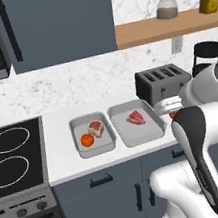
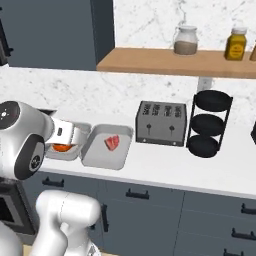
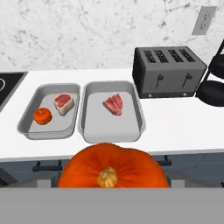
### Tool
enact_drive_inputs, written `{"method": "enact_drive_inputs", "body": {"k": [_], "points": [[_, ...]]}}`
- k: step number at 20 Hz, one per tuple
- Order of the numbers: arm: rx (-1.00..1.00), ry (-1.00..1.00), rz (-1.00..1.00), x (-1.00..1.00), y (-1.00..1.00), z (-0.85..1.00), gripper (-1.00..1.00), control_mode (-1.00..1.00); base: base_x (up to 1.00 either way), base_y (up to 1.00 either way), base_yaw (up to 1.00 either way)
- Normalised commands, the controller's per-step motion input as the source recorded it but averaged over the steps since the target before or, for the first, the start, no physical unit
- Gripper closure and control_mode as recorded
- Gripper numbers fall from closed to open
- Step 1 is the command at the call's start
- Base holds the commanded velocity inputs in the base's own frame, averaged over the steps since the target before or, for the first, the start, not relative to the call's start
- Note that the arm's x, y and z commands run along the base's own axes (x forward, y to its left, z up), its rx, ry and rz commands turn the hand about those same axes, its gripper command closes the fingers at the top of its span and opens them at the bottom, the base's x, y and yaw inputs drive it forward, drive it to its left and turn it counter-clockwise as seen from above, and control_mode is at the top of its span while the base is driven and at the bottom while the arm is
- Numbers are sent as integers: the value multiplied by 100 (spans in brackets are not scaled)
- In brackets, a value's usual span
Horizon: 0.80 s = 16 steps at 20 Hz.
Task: Place one squash and one steak in each tupperware on the nearby counter, to pack two identical lunches.
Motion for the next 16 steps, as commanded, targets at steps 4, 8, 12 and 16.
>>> {"method": "enact_drive_inputs", "body": {"k": [4, 8, 12, 16], "points": [[0, 0, 0, 0, 0, 0, 100, 100, 56, 31, 0], [0, 0, 0, 0, 0, 0, 100, 100, 43, 10, 0], [0, 0, 0, 0, 0, 0, 100, 100, 45, 0, 0], [0, 0, 0, 0, 0, 0, 100, 100, 39, 3, 0]]}}
